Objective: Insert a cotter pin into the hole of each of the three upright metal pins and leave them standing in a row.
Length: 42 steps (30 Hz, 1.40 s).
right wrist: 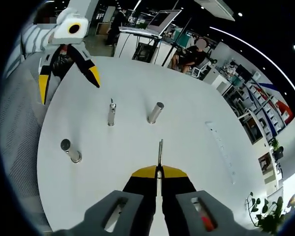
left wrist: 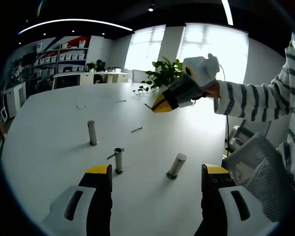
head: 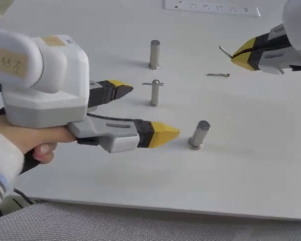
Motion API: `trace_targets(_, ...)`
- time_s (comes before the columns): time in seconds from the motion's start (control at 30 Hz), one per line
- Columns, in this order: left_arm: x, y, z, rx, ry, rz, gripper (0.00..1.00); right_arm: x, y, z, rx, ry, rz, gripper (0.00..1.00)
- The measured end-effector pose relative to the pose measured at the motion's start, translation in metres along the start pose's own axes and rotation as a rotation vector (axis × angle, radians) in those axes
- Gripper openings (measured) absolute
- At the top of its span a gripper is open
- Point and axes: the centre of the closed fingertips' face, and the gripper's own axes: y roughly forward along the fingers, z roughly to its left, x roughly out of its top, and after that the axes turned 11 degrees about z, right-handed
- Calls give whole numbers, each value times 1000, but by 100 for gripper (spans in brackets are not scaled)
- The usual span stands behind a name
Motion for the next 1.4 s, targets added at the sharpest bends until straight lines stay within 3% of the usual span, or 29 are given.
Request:
trace_targets(0.33, 32, 15, -12, -63, -33, -54, 64, 14, -21, 16, -48, -52, -40, 0)
trace_targets(0.5, 42, 26, -10, -82, -62, -63, 57, 20, -28, 25, -67, -53, -55, 0)
trace_targets(0.63, 53, 32, -8, -104, -98, -93, 51, 26, -32, 34, -70, -62, -75, 0)
trace_targets(0.83, 59, 40, -13, -142, -115, -90, 42, 33, -39, 49, -77, -78, -91, 0)
trace_targets(0.93, 59, 44, -21, -180, -130, -65, 34, 35, -41, 58, -83, -108, -85, 0)
trace_targets(1.1, 64, 45, -28, -218, -162, -74, 25, 39, -41, 68, -79, -129, -91, 0)
trace_targets(1.4, 65, 44, -29, -230, -161, -66, 16, 40, -39, 74, -80, -155, -86, 0)
